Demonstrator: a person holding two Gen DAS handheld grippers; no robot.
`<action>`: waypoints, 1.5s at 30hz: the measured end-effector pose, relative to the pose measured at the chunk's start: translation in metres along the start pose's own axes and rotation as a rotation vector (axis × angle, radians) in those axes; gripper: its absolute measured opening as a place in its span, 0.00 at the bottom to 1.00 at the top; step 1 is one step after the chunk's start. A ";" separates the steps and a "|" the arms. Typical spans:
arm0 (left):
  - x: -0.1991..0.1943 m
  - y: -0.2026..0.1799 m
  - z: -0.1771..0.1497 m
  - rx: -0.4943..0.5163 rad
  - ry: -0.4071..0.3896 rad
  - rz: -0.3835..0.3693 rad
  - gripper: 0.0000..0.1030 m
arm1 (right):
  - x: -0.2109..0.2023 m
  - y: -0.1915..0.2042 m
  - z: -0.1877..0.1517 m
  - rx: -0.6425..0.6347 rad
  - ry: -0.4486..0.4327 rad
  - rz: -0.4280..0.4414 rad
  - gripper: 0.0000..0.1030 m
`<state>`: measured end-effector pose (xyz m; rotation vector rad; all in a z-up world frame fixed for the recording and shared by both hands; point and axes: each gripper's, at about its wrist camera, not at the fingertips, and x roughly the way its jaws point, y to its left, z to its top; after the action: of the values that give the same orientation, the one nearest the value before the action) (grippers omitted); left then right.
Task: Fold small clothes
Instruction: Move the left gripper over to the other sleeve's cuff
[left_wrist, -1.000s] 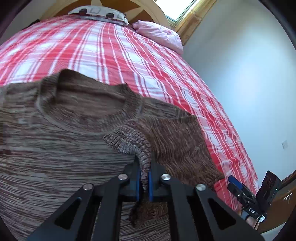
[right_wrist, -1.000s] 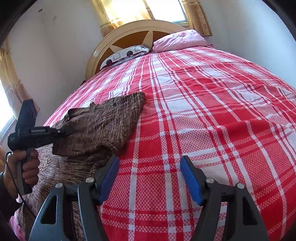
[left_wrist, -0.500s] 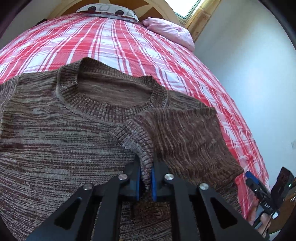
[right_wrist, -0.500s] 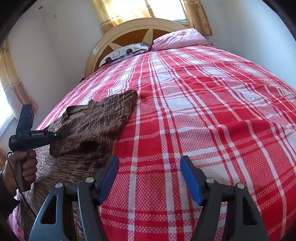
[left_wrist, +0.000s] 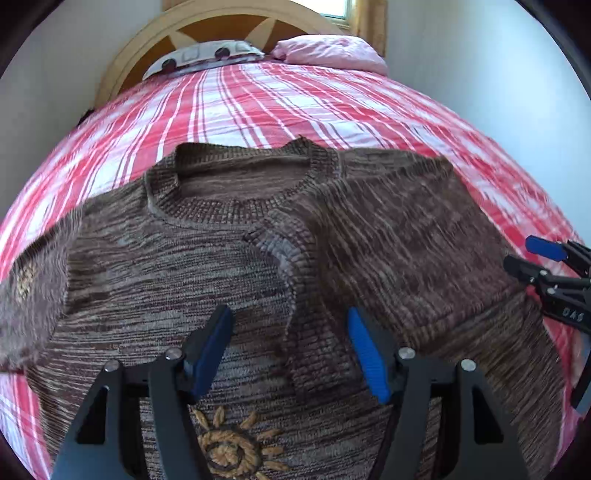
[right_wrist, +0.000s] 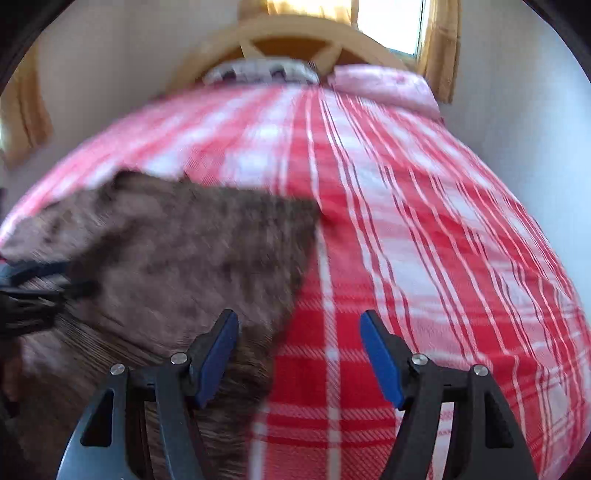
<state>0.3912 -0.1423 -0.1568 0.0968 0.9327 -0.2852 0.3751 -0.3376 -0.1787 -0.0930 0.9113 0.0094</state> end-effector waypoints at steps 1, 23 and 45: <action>0.000 0.000 -0.001 0.003 -0.002 -0.001 0.72 | -0.002 -0.006 -0.006 0.025 -0.009 0.024 0.67; 0.031 0.017 0.045 -0.053 0.001 -0.036 0.30 | 0.004 0.075 0.002 -0.091 -0.036 0.126 0.70; -0.014 0.084 0.005 -0.099 -0.047 0.192 0.79 | 0.008 0.077 -0.005 -0.098 -0.073 0.051 0.82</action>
<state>0.4108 -0.0599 -0.1458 0.0876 0.8825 -0.0636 0.3720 -0.2619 -0.1940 -0.1596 0.8401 0.1038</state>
